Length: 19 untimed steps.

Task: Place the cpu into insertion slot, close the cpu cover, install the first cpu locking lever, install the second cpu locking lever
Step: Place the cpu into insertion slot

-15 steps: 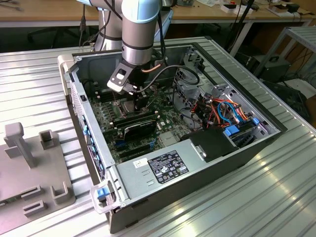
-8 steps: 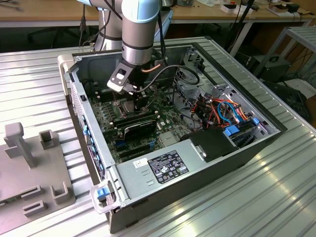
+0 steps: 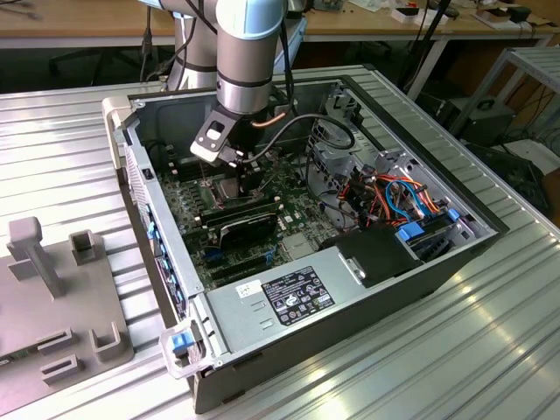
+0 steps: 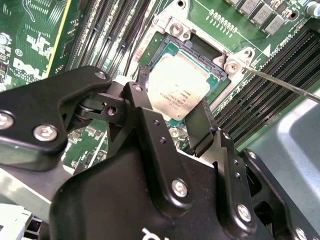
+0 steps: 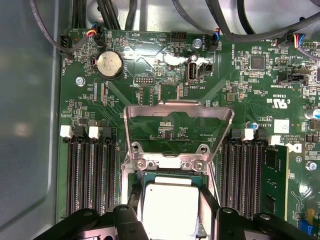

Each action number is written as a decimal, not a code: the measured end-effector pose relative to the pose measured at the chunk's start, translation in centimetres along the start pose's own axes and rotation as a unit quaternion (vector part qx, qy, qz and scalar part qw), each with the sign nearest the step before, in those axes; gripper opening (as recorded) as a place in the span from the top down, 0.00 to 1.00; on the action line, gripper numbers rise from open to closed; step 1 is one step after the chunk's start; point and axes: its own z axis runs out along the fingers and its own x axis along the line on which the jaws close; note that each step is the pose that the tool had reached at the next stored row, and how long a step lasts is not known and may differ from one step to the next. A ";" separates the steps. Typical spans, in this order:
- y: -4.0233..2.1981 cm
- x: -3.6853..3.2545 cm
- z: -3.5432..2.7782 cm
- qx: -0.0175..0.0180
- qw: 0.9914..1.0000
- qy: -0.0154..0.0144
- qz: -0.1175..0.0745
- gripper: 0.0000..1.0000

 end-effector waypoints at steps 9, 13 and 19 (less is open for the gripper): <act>0.03 0.15 -0.08 0.000 1.000 0.000 -0.004 0.45; 0.04 0.17 -0.07 -0.001 1.000 0.000 -0.013 0.45; -0.07 0.17 0.03 -0.001 1.000 0.001 -0.016 0.45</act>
